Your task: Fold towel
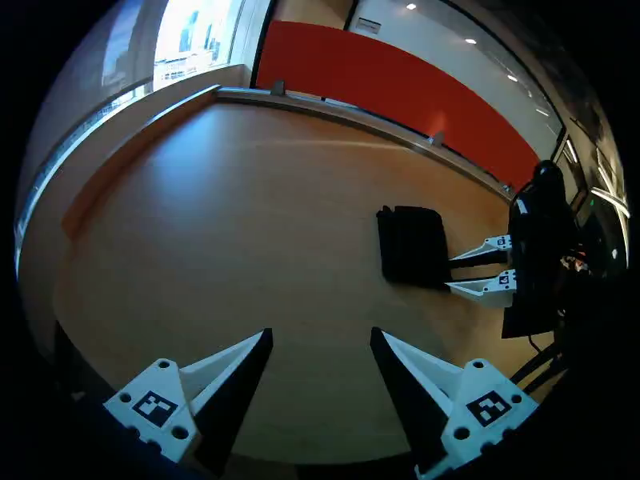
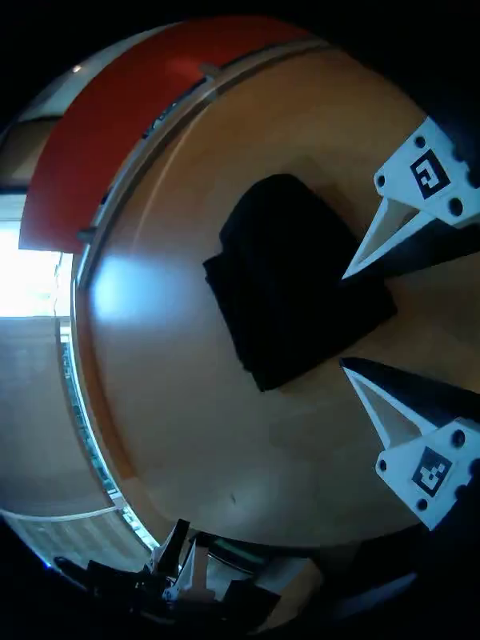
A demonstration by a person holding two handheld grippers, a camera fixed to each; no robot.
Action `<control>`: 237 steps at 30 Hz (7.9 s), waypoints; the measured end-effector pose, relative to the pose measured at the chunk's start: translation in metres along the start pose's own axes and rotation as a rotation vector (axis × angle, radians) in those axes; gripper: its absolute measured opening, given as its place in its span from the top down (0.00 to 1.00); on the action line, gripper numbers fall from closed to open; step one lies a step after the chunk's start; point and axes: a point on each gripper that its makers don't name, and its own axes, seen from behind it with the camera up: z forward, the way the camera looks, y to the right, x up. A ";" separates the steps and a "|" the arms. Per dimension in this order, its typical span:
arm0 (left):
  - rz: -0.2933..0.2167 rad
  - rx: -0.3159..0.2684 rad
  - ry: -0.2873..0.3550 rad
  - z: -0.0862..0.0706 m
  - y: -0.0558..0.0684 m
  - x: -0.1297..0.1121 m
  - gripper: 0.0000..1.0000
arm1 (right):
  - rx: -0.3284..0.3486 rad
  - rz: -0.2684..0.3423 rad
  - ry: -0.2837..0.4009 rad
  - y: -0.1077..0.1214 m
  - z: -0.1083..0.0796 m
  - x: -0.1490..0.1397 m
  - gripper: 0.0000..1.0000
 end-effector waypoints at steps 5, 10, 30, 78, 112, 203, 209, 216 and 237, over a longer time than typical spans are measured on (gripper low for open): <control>0.008 -0.003 -0.004 0.001 0.002 -0.001 0.10 | -0.019 0.020 -0.012 0.005 -0.005 -0.016 0.35; 0.012 -0.005 -0.006 0.001 0.003 -0.001 0.10 | -0.033 0.031 -0.027 0.009 -0.005 -0.027 0.35; 0.008 -0.011 -0.010 0.003 0.004 -0.001 0.10 | -0.054 0.069 -0.042 0.013 0.003 -0.042 0.87; 0.051 -0.109 0.072 0.001 0.051 0.050 0.10 | -0.193 0.053 0.236 0.097 -0.165 0.117 0.96; 0.125 -0.151 0.033 0.022 0.140 0.059 0.10 | -0.457 0.219 0.185 0.301 -0.328 -0.022 0.96; 0.233 -0.210 -0.030 0.010 0.189 0.022 0.10 | -0.656 0.524 0.057 0.278 -0.380 -0.264 0.96; 0.243 -0.206 -0.041 0.011 0.194 0.017 0.10 | -0.656 0.595 0.048 0.267 -0.365 -0.298 0.96; 0.252 -0.199 -0.046 0.010 0.197 0.015 0.10 | -0.654 0.679 0.051 0.255 -0.342 -0.325 0.96; 0.260 -0.181 -0.056 0.011 0.191 0.014 0.10 | -0.655 0.786 0.074 0.248 -0.313 -0.347 0.96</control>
